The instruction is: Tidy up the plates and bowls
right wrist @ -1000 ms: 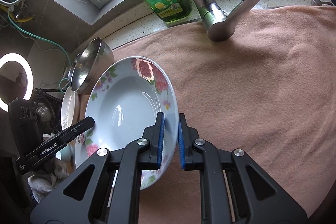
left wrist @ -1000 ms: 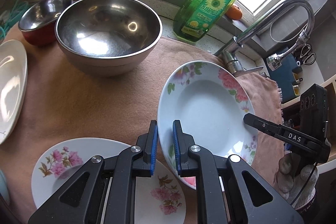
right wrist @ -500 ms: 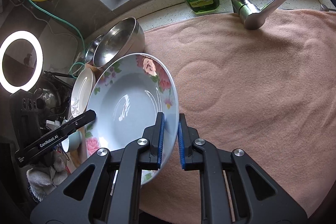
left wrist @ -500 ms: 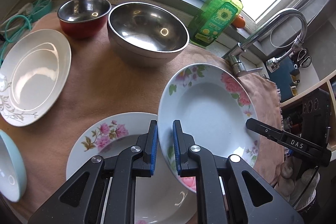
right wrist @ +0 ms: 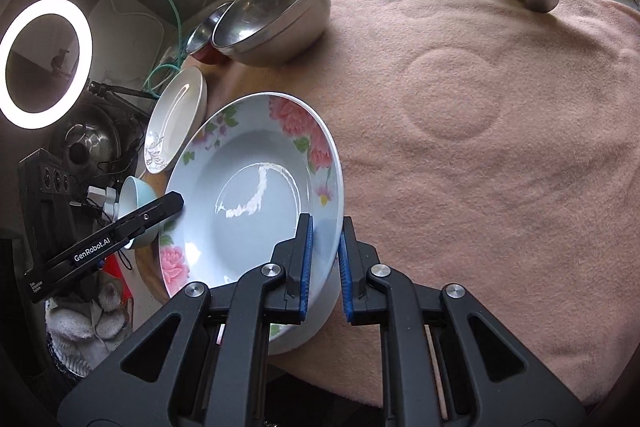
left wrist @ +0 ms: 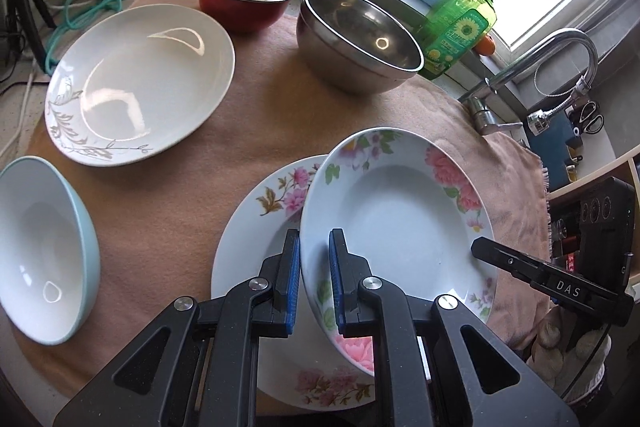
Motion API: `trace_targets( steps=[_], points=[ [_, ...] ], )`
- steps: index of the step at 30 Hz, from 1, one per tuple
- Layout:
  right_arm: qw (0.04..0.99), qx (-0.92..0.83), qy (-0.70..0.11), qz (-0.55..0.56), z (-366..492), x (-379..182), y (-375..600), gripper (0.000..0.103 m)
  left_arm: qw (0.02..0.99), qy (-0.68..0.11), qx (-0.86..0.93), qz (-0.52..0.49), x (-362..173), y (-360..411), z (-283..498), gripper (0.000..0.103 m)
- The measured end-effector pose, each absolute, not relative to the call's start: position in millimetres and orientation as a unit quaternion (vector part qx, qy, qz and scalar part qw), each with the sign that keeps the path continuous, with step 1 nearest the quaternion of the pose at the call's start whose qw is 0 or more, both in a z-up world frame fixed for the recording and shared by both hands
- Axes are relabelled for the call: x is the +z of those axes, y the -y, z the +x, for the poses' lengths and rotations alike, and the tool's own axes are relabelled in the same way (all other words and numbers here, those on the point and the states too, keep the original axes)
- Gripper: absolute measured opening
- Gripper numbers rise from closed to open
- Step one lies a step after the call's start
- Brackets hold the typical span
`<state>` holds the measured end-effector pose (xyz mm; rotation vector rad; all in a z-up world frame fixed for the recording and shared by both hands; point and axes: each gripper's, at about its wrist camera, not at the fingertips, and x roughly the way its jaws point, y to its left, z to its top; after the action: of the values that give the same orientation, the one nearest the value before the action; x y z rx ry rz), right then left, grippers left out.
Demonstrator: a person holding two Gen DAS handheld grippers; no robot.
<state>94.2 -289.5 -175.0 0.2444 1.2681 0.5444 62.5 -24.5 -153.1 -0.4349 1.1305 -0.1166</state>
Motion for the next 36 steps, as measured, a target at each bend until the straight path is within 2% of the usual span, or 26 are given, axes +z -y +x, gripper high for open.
trace_targets(
  steps=[21,36],
  points=[
    [0.753,0.246,-0.606,0.075,79.6,-196.8,255.3,0.014,0.809,-0.546,-0.04,-0.212,-175.5,2.9,43.7,0.012],
    [0.757,0.236,-0.608,0.03,75.9,-194.9,240.7,0.02,0.812,-0.552,-0.042,-0.188,-173.7,5.9,46.0,0.012]
  ],
)
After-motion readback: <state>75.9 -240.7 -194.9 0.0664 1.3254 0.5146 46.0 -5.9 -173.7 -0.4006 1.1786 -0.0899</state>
